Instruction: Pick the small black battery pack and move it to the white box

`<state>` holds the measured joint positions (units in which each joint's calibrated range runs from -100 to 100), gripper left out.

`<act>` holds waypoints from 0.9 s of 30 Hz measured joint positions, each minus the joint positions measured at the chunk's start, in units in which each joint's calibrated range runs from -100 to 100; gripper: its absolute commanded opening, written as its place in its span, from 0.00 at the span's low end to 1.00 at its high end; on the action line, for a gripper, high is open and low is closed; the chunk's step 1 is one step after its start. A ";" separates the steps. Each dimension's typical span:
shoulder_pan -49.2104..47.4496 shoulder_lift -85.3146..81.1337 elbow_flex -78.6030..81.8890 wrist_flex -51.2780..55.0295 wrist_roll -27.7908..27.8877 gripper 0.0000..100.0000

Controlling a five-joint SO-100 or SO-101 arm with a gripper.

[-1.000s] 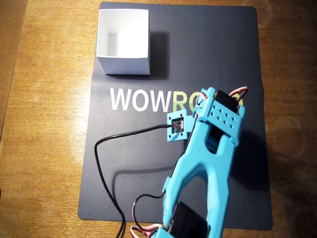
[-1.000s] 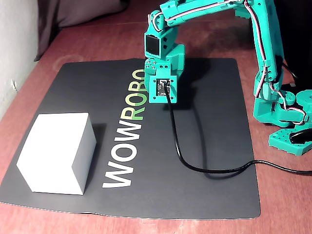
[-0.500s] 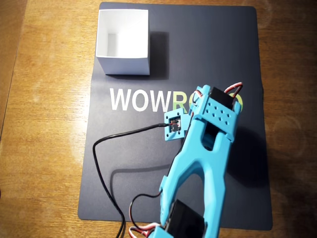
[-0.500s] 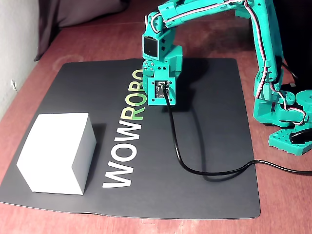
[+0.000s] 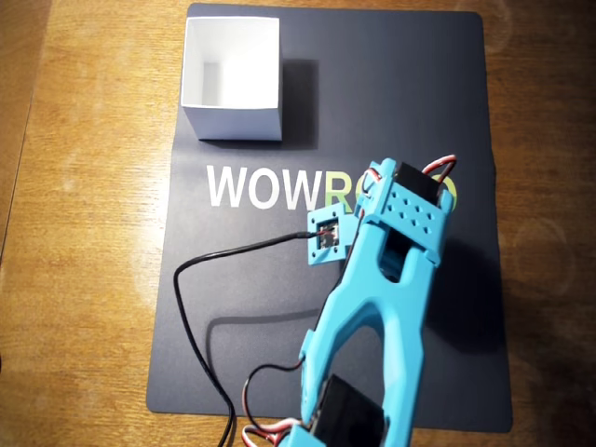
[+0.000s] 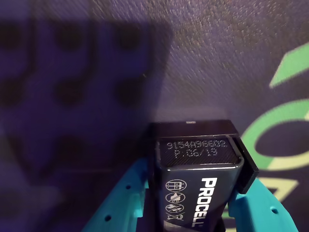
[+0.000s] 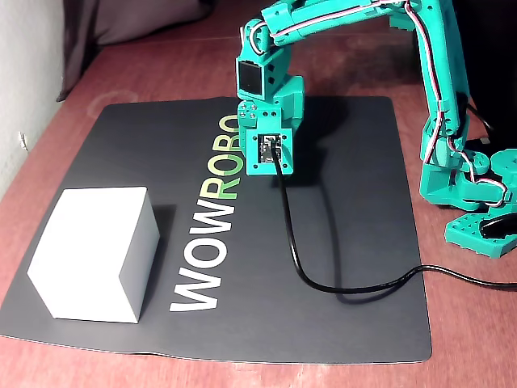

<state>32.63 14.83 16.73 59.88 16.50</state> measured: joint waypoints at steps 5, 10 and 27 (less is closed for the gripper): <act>0.00 -0.08 -0.45 4.71 -0.05 0.09; 0.00 -0.08 -0.64 5.58 -0.05 0.07; -0.74 -1.86 -0.91 5.32 0.21 0.08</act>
<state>31.89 12.97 15.82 65.20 16.71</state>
